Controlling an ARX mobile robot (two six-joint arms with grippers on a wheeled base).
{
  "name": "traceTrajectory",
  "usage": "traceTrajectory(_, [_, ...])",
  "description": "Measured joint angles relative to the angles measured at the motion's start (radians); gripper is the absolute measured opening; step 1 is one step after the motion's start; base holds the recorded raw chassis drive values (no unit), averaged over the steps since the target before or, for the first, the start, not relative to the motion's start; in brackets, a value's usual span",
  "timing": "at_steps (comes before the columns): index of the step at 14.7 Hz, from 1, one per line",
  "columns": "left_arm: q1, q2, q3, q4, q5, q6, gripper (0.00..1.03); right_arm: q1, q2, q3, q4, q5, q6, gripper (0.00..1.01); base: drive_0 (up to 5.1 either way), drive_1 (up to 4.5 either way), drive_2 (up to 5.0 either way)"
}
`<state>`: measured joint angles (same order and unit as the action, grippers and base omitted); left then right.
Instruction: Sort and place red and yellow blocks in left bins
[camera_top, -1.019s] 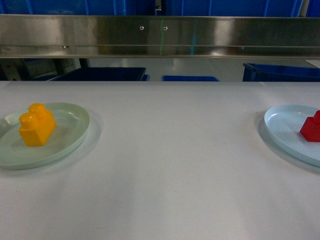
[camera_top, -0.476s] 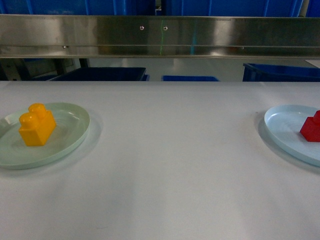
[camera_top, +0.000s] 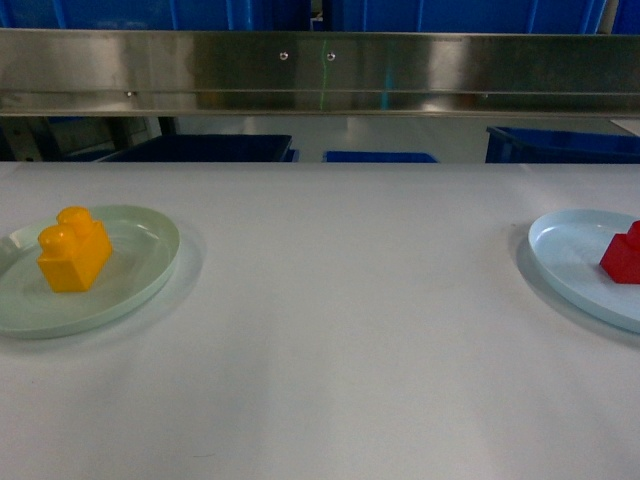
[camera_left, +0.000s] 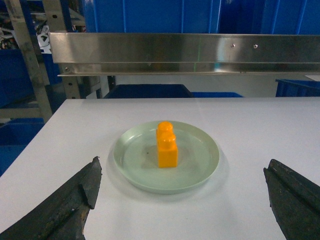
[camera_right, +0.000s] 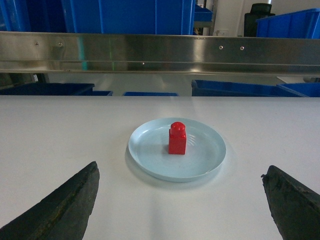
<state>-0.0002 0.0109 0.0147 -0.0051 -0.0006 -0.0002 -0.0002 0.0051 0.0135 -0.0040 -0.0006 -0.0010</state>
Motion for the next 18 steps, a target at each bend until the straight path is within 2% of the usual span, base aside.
traceTrajectory(10, [0.000,0.000,0.000,0.000,0.000,0.000,0.98,0.000,0.000,0.000,0.000,0.000,0.000,0.98,0.0,0.00,0.0])
traceTrajectory(11, [0.008,0.002,0.001,-0.021,0.017,-0.005,0.98,0.000,0.000,0.000,0.000,0.000,0.000,0.98,0.0,0.00,0.0])
traceTrajectory(12, [0.026,0.032,0.004,-0.044,0.046,-0.033,0.98,0.000,0.013,0.001,0.023,-0.005,-0.001,0.98,0.0,0.00,0.0])
traceTrajectory(13, [0.013,0.079,0.006,-0.014,0.039,-0.051,0.98,-0.001,0.060,0.007,0.078,-0.022,-0.005,0.98,0.0,0.00,0.0])
traceTrajectory(15, [-0.047,0.349,0.099,0.148,0.077,-0.150,0.98,-0.049,0.307,0.097,0.262,-0.090,-0.014,0.98,0.0,0.00,0.0])
traceTrajectory(16, [-0.057,0.457,0.149,0.217,0.107,-0.177,0.98,-0.054,0.406,0.152,0.328,-0.094,-0.001,0.98,0.0,0.00,0.0])
traceTrajectory(18, [-0.061,0.726,0.315,0.336,0.146,-0.199,0.98,-0.075,0.689,0.314,0.429,-0.140,0.026,0.98,0.0,0.00,0.0])
